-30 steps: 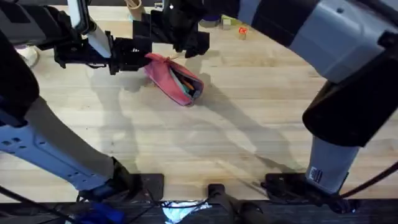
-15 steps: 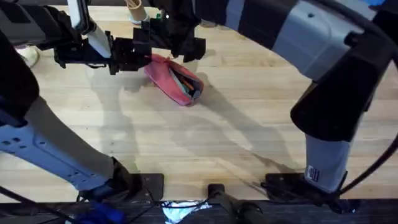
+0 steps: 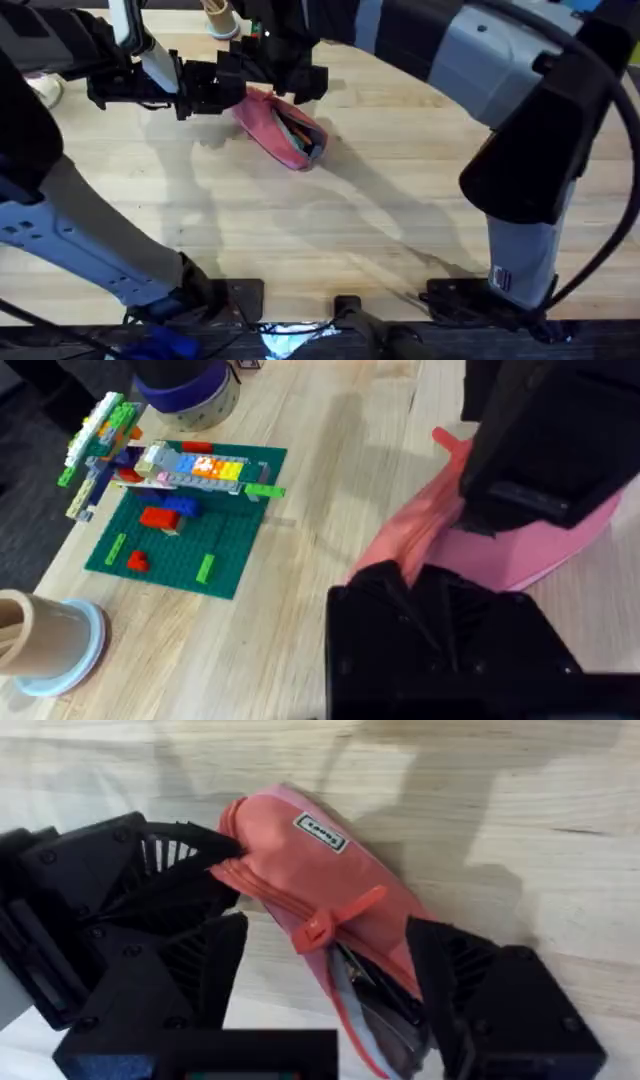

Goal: Unzip the bag, pick up the pens from the table one at a time and place them inside, then zip the bag closed.

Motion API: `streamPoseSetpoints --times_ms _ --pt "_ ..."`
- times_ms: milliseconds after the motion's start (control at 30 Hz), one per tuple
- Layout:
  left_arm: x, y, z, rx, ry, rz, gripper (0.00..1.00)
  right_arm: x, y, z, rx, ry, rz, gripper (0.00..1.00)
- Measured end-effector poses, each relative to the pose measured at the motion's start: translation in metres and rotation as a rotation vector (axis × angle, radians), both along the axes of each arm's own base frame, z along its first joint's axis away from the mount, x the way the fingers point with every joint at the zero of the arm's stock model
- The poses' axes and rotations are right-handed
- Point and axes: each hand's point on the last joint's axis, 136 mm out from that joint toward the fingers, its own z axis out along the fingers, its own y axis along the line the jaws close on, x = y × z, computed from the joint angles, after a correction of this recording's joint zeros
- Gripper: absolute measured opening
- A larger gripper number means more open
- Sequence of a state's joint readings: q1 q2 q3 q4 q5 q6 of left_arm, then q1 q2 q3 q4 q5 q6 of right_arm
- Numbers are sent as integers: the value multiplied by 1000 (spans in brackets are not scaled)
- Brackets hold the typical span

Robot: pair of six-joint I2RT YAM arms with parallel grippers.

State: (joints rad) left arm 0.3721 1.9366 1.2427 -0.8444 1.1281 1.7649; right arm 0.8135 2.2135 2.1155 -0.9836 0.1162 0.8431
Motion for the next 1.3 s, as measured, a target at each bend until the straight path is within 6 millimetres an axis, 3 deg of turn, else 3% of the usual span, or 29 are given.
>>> streamPoseSetpoints --times_ms 467,833,967,1300 --pt "0 0 0 0 0 0 42 -1 1 0 6 4 -14 905" --pt "0 0 0 1 0 -1 42 1 3 -13 -6 17 -17 788" --pt "0 0 0 3 1 0 42 1 2 -14 -9 20 -19 674" --pt "0 0 0 3 0 -1 42 1 4 -14 -2 15 -18 276"
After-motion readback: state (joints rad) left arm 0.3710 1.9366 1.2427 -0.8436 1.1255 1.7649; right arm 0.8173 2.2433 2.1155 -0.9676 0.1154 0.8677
